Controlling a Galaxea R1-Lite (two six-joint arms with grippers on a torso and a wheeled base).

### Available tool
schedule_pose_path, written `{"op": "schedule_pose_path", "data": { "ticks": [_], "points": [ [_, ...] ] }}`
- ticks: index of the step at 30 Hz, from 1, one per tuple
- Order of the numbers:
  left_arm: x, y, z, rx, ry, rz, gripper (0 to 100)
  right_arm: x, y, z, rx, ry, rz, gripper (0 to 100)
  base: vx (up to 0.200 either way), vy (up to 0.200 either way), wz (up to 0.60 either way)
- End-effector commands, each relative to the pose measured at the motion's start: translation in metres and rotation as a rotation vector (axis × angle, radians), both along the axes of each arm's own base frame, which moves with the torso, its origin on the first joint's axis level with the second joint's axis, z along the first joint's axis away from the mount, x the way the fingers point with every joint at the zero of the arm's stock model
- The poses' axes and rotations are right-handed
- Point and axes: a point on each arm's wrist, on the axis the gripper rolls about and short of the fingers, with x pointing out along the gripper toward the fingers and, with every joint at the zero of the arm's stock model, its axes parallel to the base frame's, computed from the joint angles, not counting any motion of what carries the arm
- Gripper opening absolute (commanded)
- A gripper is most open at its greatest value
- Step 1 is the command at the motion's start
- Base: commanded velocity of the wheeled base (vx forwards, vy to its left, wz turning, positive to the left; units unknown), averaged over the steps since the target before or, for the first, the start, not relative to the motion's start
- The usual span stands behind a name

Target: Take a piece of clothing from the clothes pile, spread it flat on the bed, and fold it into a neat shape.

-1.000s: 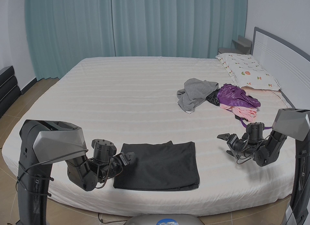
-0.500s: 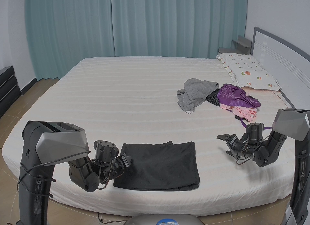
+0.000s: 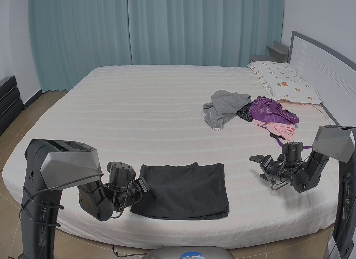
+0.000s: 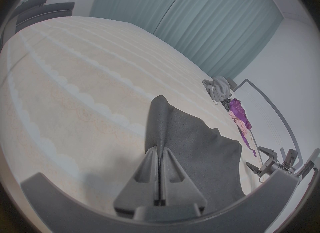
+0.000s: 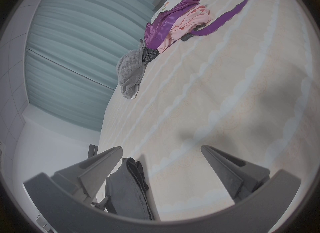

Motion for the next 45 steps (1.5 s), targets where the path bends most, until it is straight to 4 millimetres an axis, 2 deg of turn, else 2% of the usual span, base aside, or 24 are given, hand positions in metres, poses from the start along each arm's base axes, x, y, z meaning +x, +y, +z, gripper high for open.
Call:
{"op": "schedule_pose_path", "data": {
  "ticks": [1,20,45],
  "points": [
    [-0.001,0.0,0.001,-0.011,0.0,0.008,0,0.0,0.0,0.0,-0.001,0.0,0.001,100,0.0,0.0,0.0],
    [0.003,0.003,0.004,-0.04,-0.007,0.074,0,-0.001,0.0,-0.003,-0.012,0.003,0.009,100,0.0,0.0,0.0],
    [0.004,0.013,0.009,-0.064,-0.01,0.155,0,-0.001,0.0,-0.003,-0.012,0.003,0.009,100,0.0,0.2,0.0]
  ]
}}
